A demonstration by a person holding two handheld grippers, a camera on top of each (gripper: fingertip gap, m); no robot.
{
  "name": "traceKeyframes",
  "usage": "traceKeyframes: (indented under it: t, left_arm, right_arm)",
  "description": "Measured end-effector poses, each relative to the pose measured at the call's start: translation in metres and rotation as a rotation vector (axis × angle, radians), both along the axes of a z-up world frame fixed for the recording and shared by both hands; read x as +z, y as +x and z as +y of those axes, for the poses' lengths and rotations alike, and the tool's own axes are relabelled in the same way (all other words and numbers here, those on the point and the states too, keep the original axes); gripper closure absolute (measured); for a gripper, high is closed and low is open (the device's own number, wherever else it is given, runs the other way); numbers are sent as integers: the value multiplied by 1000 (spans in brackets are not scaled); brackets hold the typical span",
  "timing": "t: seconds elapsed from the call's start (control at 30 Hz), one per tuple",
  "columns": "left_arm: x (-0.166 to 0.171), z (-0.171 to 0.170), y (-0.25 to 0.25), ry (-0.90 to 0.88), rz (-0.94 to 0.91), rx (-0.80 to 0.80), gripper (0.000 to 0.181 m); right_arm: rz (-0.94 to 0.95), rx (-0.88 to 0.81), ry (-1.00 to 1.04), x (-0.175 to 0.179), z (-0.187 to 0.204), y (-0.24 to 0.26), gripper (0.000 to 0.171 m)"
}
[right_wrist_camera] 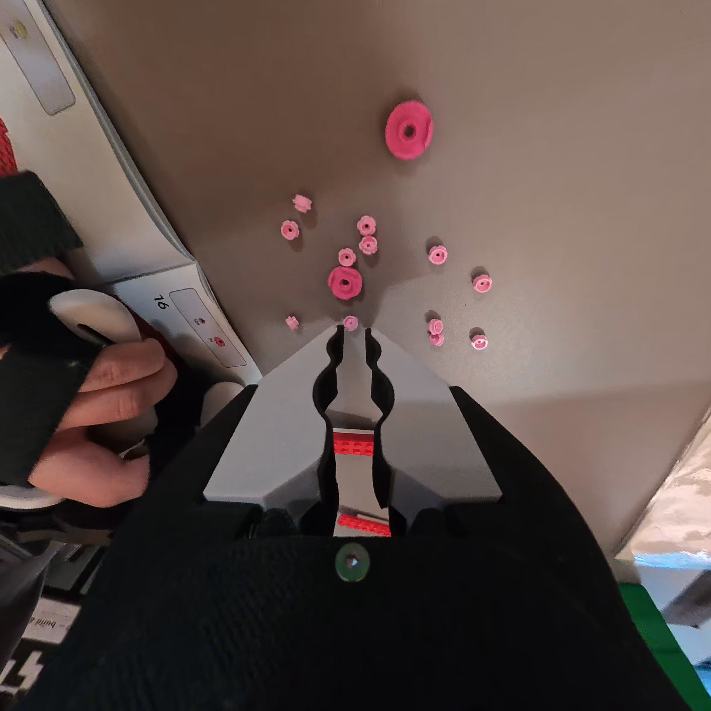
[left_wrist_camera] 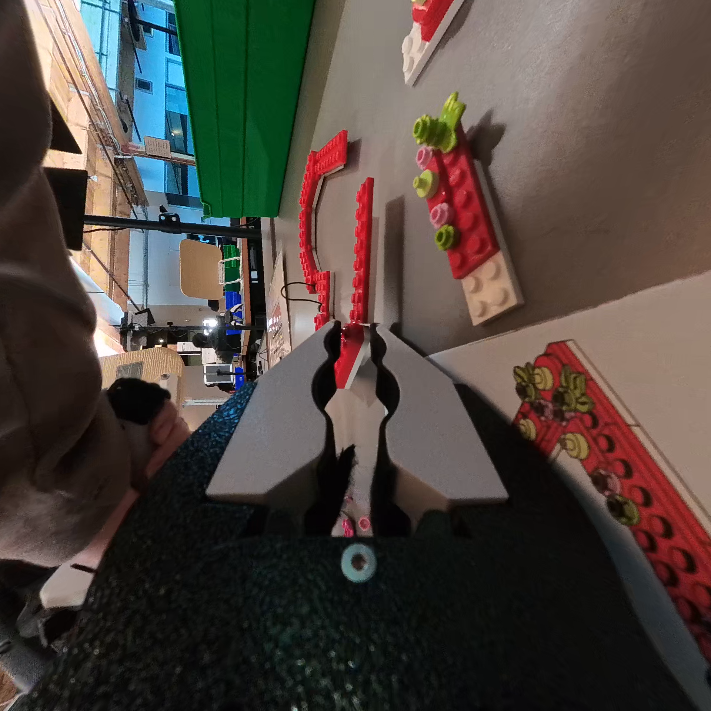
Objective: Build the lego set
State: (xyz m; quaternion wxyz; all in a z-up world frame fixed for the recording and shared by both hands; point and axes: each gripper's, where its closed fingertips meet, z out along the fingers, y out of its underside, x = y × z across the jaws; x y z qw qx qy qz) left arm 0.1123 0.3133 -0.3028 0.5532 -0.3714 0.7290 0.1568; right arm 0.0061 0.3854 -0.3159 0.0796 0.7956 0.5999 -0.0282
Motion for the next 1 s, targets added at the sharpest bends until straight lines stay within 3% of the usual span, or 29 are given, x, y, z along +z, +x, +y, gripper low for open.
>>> traceKeyframes:
  t: [0.7,1.0]
  left_arm:
    - [0,0,0,-3,-2,-3,169]
    - [0,0,0,-14,-9,-2,168]
  right_arm:
    - [-88,30,5,-3,-2,-3,166]
    - [25,28,59,13,-13,14,166]
